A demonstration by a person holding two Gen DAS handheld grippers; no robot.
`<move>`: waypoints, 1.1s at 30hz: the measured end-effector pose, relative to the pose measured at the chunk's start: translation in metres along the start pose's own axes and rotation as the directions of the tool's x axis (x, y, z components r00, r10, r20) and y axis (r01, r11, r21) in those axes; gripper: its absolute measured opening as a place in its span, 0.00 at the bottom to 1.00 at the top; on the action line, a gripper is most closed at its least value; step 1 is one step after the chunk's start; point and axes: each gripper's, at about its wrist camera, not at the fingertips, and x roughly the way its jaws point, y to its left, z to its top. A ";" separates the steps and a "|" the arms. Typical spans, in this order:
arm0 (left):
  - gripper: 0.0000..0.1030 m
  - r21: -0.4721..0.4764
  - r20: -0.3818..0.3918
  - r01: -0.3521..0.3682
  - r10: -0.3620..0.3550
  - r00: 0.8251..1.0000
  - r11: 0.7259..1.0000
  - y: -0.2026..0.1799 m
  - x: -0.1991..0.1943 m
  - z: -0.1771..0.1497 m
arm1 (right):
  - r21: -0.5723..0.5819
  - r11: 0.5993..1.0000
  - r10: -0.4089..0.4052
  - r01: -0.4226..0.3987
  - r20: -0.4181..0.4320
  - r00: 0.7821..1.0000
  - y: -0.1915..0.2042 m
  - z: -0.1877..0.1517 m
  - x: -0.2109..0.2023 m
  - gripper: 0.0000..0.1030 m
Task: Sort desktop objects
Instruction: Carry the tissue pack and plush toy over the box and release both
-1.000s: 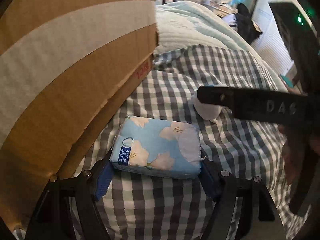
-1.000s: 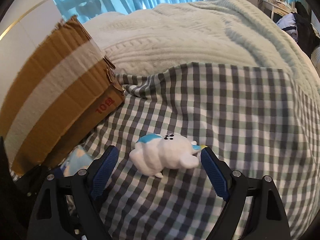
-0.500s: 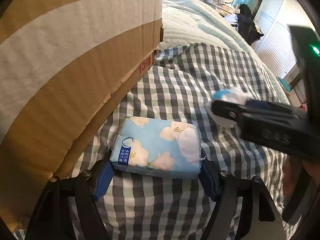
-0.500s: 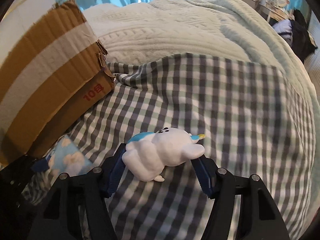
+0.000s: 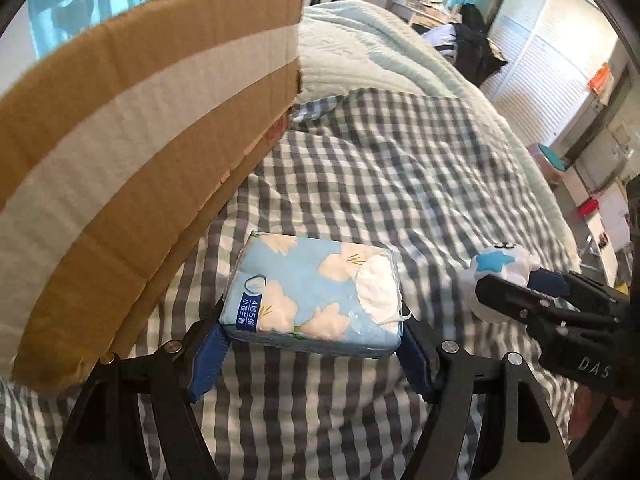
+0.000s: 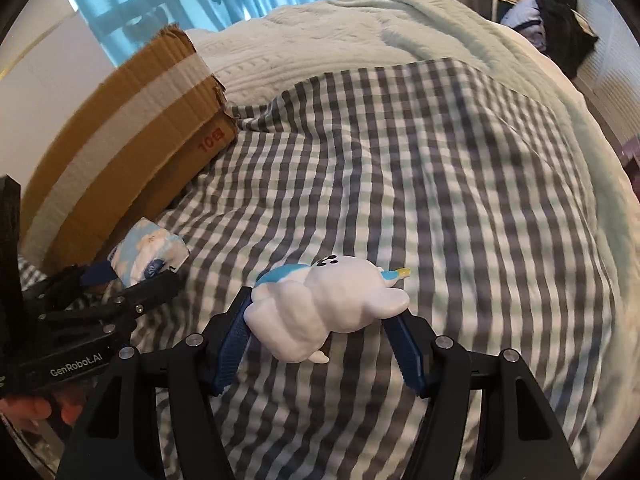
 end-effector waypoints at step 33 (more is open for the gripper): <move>0.74 -0.214 0.381 -0.131 0.207 0.901 0.968 0.167 -0.156 0.091 | -0.373 0.917 0.213 -0.141 0.161 0.964 0.256 0.142 -0.083 0.62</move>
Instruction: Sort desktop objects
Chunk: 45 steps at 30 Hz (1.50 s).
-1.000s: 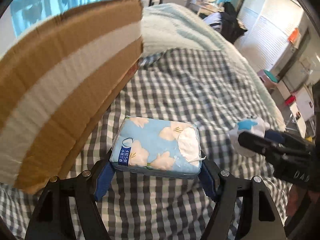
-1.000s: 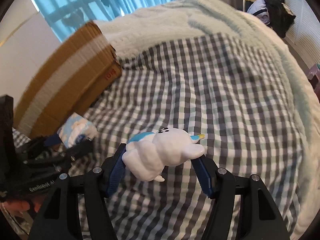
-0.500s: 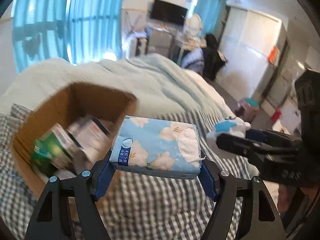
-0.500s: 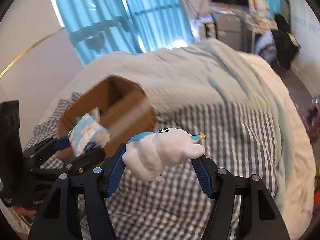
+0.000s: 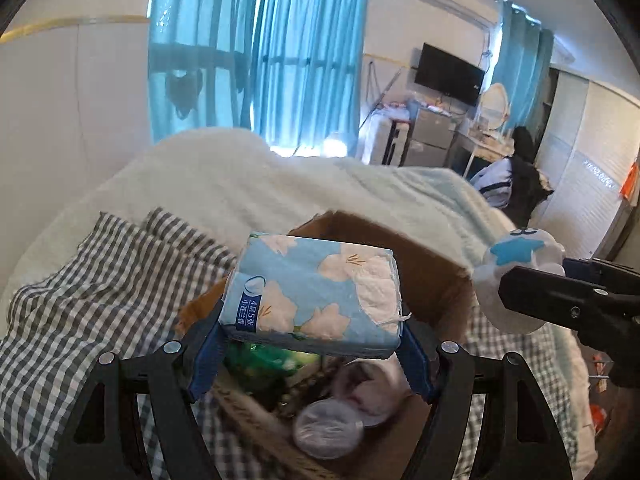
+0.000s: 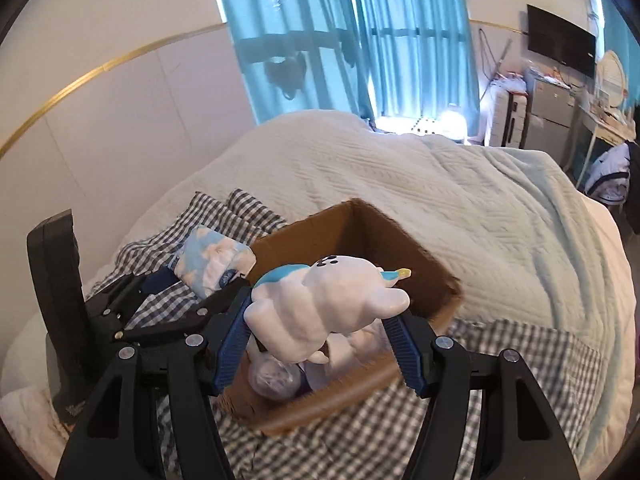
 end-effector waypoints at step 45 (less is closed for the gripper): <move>1.00 0.110 -0.096 0.030 -0.019 0.995 0.993 -0.073 -0.033 -0.063 | 0.200 0.943 -0.270 0.267 -0.014 0.963 -0.087 -0.120 -0.058 1.00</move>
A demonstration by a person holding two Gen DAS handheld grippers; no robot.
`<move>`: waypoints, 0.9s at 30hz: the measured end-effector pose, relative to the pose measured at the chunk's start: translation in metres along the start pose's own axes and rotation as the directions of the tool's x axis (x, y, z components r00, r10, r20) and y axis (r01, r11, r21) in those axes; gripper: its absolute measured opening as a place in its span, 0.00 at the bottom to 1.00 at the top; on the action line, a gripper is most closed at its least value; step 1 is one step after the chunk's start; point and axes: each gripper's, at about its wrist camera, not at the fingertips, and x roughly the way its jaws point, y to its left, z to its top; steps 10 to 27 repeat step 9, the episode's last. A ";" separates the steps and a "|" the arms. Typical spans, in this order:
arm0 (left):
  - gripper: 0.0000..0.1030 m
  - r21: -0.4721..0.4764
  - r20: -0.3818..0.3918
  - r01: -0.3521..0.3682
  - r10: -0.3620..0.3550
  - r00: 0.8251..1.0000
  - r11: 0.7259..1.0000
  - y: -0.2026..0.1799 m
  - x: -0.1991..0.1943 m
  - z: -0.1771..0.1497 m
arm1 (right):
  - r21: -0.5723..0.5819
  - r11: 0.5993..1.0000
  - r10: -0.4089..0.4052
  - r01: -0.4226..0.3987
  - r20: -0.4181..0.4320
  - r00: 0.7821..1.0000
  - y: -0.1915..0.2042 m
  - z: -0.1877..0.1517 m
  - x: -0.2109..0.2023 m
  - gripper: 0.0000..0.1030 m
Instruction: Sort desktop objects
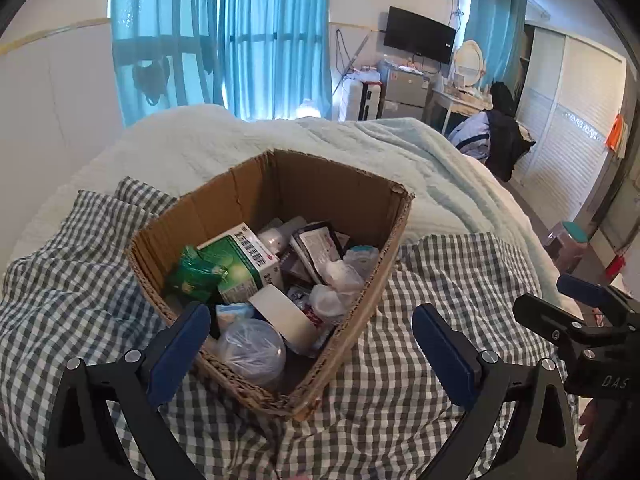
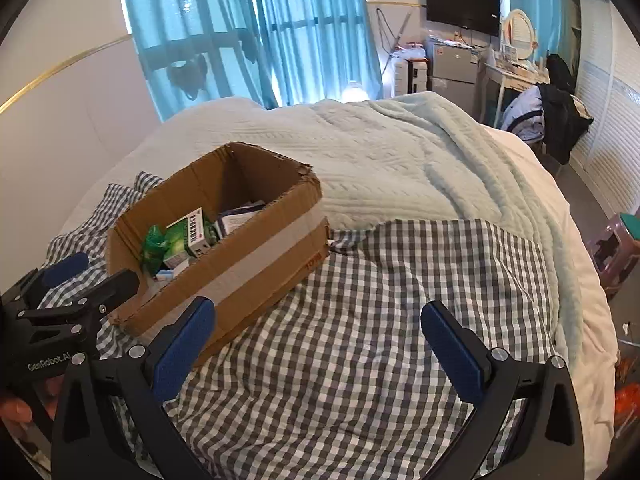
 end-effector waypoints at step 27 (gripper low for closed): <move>1.00 0.013 -0.014 -0.022 0.022 1.000 1.000 -0.010 0.007 -0.007 | 0.016 1.000 0.008 -0.008 -0.021 1.000 -0.006 -0.008 0.004 1.00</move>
